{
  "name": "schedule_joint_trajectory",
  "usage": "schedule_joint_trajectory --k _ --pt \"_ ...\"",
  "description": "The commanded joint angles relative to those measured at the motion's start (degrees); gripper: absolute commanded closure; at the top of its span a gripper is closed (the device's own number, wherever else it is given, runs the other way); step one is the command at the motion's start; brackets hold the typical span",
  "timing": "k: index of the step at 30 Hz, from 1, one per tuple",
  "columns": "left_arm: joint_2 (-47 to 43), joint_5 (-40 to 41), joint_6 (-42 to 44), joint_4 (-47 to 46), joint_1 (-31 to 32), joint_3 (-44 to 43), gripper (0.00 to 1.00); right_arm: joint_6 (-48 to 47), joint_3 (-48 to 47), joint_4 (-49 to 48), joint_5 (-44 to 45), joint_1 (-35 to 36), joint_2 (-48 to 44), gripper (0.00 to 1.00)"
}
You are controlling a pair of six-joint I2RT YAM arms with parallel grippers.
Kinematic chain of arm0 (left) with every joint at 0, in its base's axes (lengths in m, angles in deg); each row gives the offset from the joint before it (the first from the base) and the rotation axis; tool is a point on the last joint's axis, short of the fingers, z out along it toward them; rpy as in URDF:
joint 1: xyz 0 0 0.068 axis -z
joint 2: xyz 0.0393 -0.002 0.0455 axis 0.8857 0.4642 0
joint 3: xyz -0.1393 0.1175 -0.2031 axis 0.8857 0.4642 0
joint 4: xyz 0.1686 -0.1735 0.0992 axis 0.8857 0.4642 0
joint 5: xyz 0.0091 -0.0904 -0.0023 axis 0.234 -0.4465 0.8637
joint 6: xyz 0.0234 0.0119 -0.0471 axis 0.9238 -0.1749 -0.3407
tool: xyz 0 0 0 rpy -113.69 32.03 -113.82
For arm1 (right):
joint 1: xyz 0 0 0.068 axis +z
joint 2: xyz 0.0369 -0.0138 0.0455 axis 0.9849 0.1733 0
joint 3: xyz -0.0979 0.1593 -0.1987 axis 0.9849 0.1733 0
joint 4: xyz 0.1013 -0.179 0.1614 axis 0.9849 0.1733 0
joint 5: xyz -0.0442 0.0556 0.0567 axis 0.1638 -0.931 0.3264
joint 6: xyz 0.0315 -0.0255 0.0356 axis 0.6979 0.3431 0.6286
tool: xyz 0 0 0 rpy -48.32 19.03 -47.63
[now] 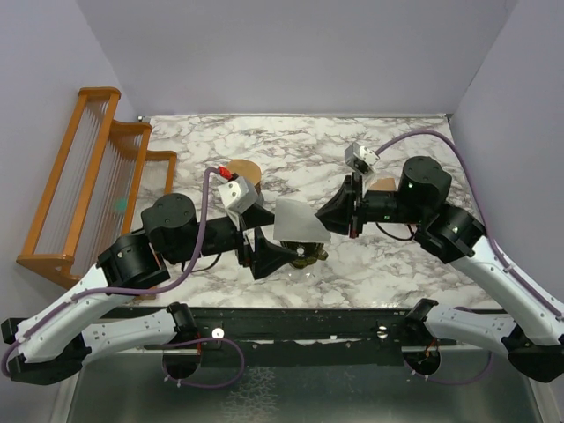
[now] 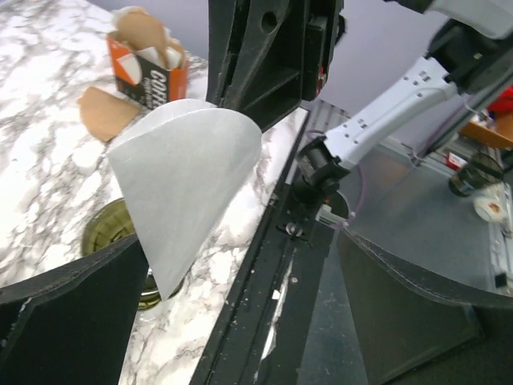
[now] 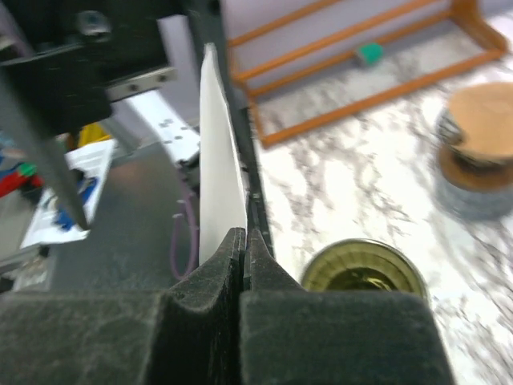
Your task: Place the coffee filter in the dripper
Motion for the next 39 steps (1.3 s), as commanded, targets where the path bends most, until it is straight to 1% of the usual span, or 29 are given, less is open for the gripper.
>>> schedule_joint_trajectory --k 1,4,11,19,23,28,30,34,39 --pt "-0.75 10.87 -2.08 3.46 -0.15 -1.68 0.01 -6.16 -3.17 9.43 17.31 0.37 1.91 0.99" --pt "-0.4 15.03 -3.84 4.38 -0.15 -1.74 0.01 -6.96 -4.96 11.22 25.31 0.82 3.06 0.99" --pt "3.89 20.62 -8.79 5.55 -0.15 -4.56 0.01 -6.86 -6.35 8.9 41.48 4.01 5.13 0.99" --pt "8.8 23.74 -14.69 5.56 -0.15 -9.37 0.01 -8.77 -7.4 5.1 63.94 13.05 8.07 0.99" --pt "9.67 27.74 -17.11 5.63 -0.15 -10.84 0.01 -10.33 -7.43 2.05 75.2 18.27 9.66 0.99" --pt "8.6 35.3 -20.2 5.72 -0.15 -10.36 0.01 -12.04 -4.88 -4.12 80.27 21.31 9.19 0.99" --pt "8.36 37.46 -21.12 5.71 -0.15 -10.12 0.01 -14.21 -3.73 -6.97 82.96 23.21 9.18 0.99" --pt "8.26 40.05 -22.78 5.64 -0.15 -10.38 0.01 -20.53 -0.55 -14.23 87.83 27.3 9.26 0.99" --pt "8.78 41.51 -23.53 5.31 -0.15 -11.14 0.01 -23.96 2.36 -21.31 90.41 29.36 9.38 0.99"
